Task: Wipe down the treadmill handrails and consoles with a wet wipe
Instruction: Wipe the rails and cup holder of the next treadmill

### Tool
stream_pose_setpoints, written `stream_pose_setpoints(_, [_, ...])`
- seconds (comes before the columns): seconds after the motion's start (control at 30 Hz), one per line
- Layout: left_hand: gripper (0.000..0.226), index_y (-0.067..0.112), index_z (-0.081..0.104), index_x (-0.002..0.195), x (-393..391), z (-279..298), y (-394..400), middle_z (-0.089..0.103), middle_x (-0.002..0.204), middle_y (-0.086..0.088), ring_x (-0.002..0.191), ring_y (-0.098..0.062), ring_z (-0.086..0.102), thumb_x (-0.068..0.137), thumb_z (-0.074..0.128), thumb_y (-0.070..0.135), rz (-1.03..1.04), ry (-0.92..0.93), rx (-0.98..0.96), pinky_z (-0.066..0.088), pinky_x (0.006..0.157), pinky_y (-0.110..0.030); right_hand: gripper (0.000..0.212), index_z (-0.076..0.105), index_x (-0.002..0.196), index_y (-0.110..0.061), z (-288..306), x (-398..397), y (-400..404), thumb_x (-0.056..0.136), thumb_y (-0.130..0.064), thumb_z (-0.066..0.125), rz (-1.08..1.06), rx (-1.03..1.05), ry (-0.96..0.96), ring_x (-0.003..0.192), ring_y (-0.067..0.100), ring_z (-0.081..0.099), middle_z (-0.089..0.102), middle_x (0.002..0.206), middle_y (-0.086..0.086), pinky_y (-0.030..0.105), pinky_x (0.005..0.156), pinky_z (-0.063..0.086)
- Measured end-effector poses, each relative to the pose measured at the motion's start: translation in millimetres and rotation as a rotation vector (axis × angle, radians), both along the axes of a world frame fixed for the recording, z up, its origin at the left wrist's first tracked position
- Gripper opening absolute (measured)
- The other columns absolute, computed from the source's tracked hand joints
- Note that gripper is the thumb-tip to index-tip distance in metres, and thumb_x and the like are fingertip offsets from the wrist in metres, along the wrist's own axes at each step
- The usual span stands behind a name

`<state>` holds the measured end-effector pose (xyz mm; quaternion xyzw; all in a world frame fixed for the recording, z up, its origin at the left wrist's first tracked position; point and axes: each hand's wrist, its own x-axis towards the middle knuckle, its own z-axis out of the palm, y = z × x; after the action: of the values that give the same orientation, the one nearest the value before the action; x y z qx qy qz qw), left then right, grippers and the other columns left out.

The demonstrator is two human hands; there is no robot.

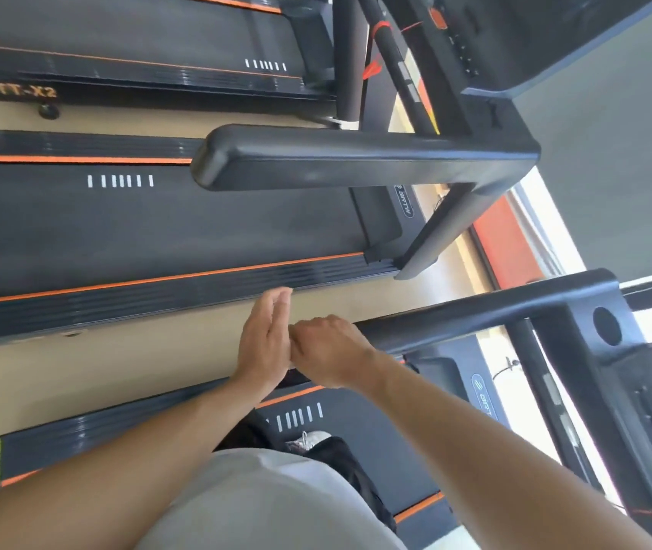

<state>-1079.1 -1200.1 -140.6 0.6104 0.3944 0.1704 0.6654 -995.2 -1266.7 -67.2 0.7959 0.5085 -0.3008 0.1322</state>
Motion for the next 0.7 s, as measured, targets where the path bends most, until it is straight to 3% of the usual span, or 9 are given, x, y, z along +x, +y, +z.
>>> stream_pose_setpoints(0.07, [0.071, 0.021, 0.062, 0.121, -6.8, -3.8, -0.3, 0.066, 0.118, 0.009, 0.112, -0.007, 0.057, 0.087, 0.025, 0.071, 0.014, 0.032, 0.019, 0.039, 0.099, -0.026, 0.048, 0.059, 0.131, -0.026, 5.6, 25.9, 4.2, 0.109, -0.045, 0.021, -0.020, -0.203, 0.090, 0.124, 0.030, 0.054, 0.061, 0.137, 0.005, 0.042, 0.100, 0.038])
stream_pose_setpoints(0.13, [0.075, 0.020, 0.062, 0.121, -16.7, -5.3, -2.6, 0.065, 0.116, 0.008, 0.112, -0.008, 0.056, 0.086, 0.023, 0.073, 0.011, 0.086, 0.046, 0.038, 0.099, -0.026, 0.056, 0.044, 0.152, -0.023, 6.4, 67.1, -0.4, 0.109, -0.048, 0.019, -0.110, -0.386, 0.107, 0.144, 0.030, 0.039, 0.042, 0.159, 0.005, 0.046, 0.116, 0.030])
stream_pose_setpoints(0.27, [0.049, 0.020, 0.060, 0.129, -27.2, -10.2, -13.8, 0.060, 0.126, 0.012, 0.118, -0.003, 0.050, 0.104, 0.031, 0.052, -0.046, 0.203, 0.046, 0.032, 0.099, -0.017, 0.062, 0.031, 0.158, -0.011, 9.3, 131.7, -26.3, 0.109, -0.049, 0.028, -0.302, -0.492, 0.052, 0.154, 0.027, 0.024, 0.026, 0.167, 0.006, 0.041, 0.125, 0.015])
stream_pose_setpoints(0.37, [0.032, 0.019, 0.059, 0.123, -26.7, -12.4, -33.4, 0.056, 0.125, 0.010, 0.109, 0.008, 0.048, 0.110, 0.032, 0.030, 0.007, 0.193, 0.040, 0.027, 0.093, 0.000, 0.058, 0.028, 0.160, -0.012, 10.3, 136.6, -25.8, 0.111, -0.043, 0.025, -0.175, -0.509, 0.068, 0.155, 0.025, 0.020, 0.022, 0.168, 0.005, 0.038, 0.123, 0.012])
stream_pose_setpoints(0.43, [0.024, 0.026, 0.057, 0.106, -24.8, -13.7, -50.1, 0.054, 0.114, 0.010, 0.101, 0.018, 0.046, 0.111, 0.034, 0.025, 0.135, 0.188, 0.010, 0.029, 0.095, -0.006, 0.059, 0.033, 0.158, -0.017, 6.7, 119.1, -16.8, 0.109, -0.049, 0.027, -0.135, -0.396, 0.191, 0.154, 0.024, 0.023, 0.027, 0.167, 0.001, 0.040, 0.123, 0.014])
stream_pose_setpoints(0.5, [0.024, 0.027, 0.059, 0.107, -20.8, -15.0, -64.2, 0.057, 0.117, 0.005, 0.110, 0.010, 0.050, 0.107, 0.038, 0.039, 0.331, 0.160, -0.070, 0.032, 0.105, -0.021, 0.056, 0.047, 0.151, -0.024, 2.5, 89.6, -11.5, 0.107, -0.053, 0.030, -0.029, -0.217, 0.344, 0.149, 0.025, 0.035, 0.042, 0.159, -0.002, 0.042, 0.121, 0.024])
stream_pose_setpoints(0.57, [0.049, 0.017, 0.059, 0.123, -17.7, -10.0, -78.0, 0.059, 0.127, -0.007, 0.122, -0.017, 0.052, 0.099, 0.036, 0.054, 0.524, 0.157, -0.158, 0.035, 0.111, -0.037, 0.048, 0.046, 0.149, -0.024, -2.0, 59.0, -19.9, 0.109, -0.045, 0.027, 0.264, -0.045, 0.277, 0.140, 0.027, 0.044, 0.051, 0.151, 0.002, 0.045, 0.114, 0.034])
stream_pose_setpoints(0.6, [0.049, 0.016, 0.057, 0.126, -17.7, -6.3, -85.3, 0.058, 0.126, -0.007, 0.122, -0.023, 0.051, 0.102, 0.034, 0.053, 0.590, 0.171, -0.180, 0.036, 0.107, -0.036, 0.047, 0.040, 0.152, -0.024, -4.7, 48.8, -28.9, 0.110, -0.042, 0.027, 0.389, 0.074, 0.184, 0.136, 0.029, 0.047, 0.051, 0.148, 0.004, 0.046, 0.110, 0.038])
stream_pose_setpoints(0.7, [0.038, 0.025, 0.053, 0.131, -17.6, 4.5, -113.0, 0.055, 0.122, 0.005, 0.117, -0.015, 0.047, 0.109, 0.029, 0.044, 0.666, 0.198, -0.166, 0.028, 0.098, -0.027, 0.058, 0.018, 0.161, -0.024, -13.0, 54.9, -62.2, 0.109, -0.047, 0.031, 0.533, 0.341, 0.060, 0.132, 0.026, 0.048, 0.042, 0.154, -0.001, 0.043, 0.107, 0.038])
